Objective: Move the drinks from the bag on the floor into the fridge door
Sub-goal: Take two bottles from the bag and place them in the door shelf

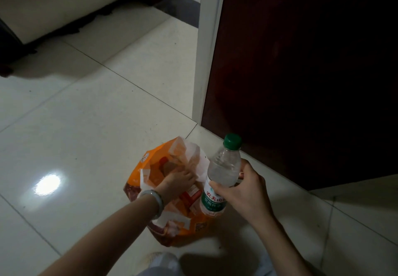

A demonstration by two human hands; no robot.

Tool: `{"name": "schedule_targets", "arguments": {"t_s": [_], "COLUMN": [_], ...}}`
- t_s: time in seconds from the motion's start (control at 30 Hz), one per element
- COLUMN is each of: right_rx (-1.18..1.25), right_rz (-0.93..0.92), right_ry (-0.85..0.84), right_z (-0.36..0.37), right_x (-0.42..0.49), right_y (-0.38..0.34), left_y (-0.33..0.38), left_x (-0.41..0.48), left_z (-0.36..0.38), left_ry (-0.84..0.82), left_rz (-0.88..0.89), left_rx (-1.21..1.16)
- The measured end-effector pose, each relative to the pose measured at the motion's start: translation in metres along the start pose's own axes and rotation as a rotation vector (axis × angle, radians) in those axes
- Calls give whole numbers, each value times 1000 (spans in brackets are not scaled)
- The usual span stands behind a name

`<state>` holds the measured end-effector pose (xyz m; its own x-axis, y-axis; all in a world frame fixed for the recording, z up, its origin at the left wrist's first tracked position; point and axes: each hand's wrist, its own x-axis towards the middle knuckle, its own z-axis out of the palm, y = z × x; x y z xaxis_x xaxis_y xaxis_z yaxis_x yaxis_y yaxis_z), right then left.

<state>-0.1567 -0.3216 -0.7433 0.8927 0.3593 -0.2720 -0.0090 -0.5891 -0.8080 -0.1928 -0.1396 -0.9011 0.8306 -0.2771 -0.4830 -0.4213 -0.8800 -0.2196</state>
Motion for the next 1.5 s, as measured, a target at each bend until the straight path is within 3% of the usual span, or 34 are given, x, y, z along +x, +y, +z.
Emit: {"name": "schedule_targets", "arguments": {"t_s": [0.23, 0.53, 0.73, 0.9, 1.23, 1.5], "right_rx": [30, 33, -21, -76, -73, -18], "right_rz": [11, -10, -42, -73, -69, -63], "right_ry": [28, 9, -9, -14, 4, 14], "right_z": [-5, -8, 0, 3, 3, 4], "right_x": [-2, -5, -7, -9, -7, -3], "right_y": [2, 0, -3, -3, -3, 2], "left_y": [-11, -18, -7, -13, -31, -22], "left_x": [8, -38, -66, -86, -95, -96], "left_z": [-13, -15, -18, -23, -65, -77], "left_ry": [-2, 30, 9, -92, 135, 408], "left_rz": [47, 80, -1, -194, -378, -455], "left_rx": [158, 131, -57, -416, -590, -1097]}}
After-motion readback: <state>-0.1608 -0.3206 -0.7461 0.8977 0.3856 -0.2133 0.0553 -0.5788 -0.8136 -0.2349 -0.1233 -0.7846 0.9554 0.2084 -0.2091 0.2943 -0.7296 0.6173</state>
